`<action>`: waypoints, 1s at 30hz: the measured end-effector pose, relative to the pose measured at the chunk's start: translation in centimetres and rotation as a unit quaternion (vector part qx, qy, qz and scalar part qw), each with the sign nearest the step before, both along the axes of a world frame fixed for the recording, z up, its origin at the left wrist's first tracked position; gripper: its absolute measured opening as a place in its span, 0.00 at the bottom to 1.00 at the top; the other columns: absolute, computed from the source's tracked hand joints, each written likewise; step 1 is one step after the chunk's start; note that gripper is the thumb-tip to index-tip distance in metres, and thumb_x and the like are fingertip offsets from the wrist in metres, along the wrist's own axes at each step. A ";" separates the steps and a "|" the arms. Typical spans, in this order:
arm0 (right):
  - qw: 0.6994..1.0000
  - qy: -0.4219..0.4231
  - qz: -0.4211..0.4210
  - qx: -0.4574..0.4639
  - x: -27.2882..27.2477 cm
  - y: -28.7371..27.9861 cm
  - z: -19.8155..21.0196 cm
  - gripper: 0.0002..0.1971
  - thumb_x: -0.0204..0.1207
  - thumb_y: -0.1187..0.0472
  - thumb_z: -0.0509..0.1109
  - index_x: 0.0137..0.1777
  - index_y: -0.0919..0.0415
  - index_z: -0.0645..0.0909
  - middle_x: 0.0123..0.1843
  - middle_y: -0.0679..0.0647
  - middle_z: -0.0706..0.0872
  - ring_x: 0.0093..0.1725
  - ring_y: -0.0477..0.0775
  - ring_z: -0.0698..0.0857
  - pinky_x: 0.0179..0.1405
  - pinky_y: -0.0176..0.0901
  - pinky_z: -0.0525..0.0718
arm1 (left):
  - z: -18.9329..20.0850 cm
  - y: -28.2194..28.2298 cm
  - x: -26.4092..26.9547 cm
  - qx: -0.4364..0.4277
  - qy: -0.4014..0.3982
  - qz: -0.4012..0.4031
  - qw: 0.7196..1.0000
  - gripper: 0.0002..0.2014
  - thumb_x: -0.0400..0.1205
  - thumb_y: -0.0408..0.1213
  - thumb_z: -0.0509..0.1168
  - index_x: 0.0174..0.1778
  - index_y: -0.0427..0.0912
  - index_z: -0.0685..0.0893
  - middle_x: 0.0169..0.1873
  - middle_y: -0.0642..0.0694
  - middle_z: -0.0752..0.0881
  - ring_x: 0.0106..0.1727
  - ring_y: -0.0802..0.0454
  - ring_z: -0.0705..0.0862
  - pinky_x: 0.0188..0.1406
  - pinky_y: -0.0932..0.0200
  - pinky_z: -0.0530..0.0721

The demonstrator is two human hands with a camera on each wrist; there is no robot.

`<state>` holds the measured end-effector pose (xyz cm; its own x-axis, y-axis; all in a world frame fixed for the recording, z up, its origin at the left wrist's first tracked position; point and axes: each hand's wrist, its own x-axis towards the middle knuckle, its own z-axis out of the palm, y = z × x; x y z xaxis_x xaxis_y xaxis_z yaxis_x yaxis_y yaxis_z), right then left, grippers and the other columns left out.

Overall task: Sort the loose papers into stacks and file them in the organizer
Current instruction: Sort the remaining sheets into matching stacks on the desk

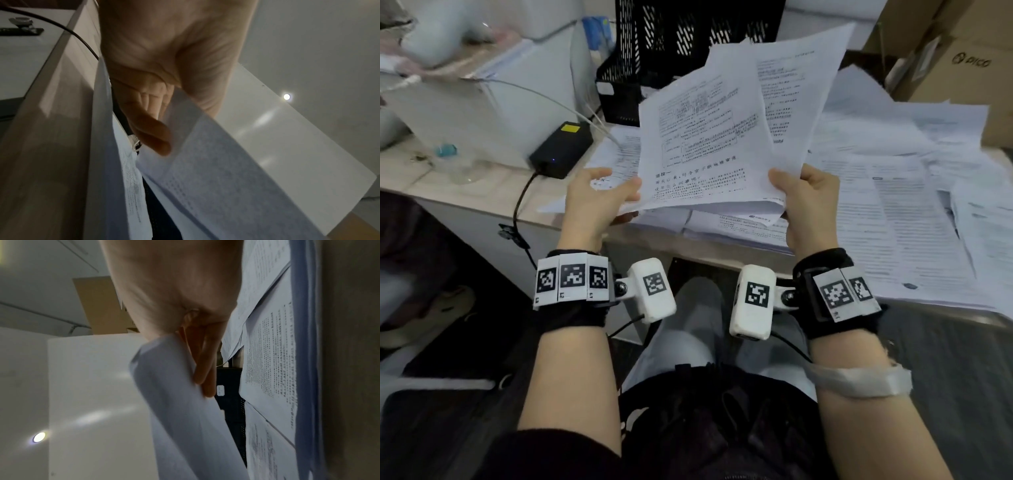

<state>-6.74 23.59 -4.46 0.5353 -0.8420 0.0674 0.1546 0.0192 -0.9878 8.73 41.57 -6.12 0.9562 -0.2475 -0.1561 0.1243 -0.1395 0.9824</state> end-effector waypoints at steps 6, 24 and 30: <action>1.000 -0.001 -0.012 -0.026 1.9 1.1 -0.5 0.14 0.67 0.68 0.72 0.30 0.83 0.77 0.28 0.56 0.80 0.34 0.55 0.76 0.31 0.46 0.71 | -0.3 1.3 0.6 -0.012 -0.034 -0.014 0.999 0.25 0.71 0.25 0.75 0.64 0.40 0.78 0.38 0.48 0.87 0.37 0.59 0.86 0.44 0.67 0.87; 0.991 -0.041 -0.097 -0.077 3.0 1.6 -0.7 0.18 0.72 0.62 0.69 0.36 0.82 0.77 0.33 0.58 0.75 0.36 0.53 0.72 0.40 0.46 0.72 | -2.7 2.6 5.4 0.185 -0.166 0.187 0.950 0.13 0.74 0.33 0.64 0.52 0.39 0.89 0.46 0.38 0.91 0.54 0.44 0.86 0.59 0.60 0.80; 0.989 -0.043 -0.113 -0.089 3.0 1.2 -1.4 0.22 0.71 0.61 0.70 0.36 0.86 0.71 0.33 0.58 0.73 0.36 0.53 0.70 0.39 0.46 0.71 | -1.9 2.8 3.5 0.209 -0.218 0.084 0.950 0.17 0.72 0.51 0.73 0.55 0.50 0.88 0.56 0.51 0.87 0.64 0.53 0.80 0.68 0.53 0.75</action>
